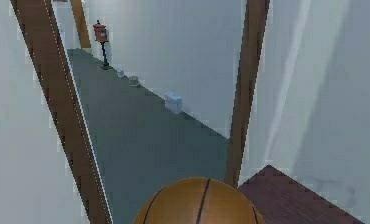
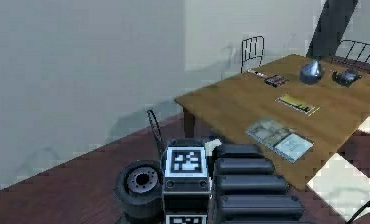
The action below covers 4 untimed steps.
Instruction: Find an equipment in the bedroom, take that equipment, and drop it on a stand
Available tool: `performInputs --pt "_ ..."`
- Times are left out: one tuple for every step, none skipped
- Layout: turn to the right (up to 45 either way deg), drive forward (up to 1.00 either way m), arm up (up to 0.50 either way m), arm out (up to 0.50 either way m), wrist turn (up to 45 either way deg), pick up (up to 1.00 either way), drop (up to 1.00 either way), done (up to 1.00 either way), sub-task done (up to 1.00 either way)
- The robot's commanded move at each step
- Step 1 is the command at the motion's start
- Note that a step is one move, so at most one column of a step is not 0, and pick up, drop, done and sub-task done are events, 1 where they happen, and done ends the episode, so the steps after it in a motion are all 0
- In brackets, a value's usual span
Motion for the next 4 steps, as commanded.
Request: performInputs --pt "0.0 0.9 0.0 0.0 0.0 0.0 0.0 0.0 0.0" --pt "-30.0 0.0 0.0 0.0 0.0 0.0 0.0 0.0 0.0" --pt "0.0 0.55 0.0 0.0 0.0 0.0 0.0 0.0 0.0" --pt "-3.0 0.0 0.0 0.0 0.0 0.0 0.0 0.0 0.0"
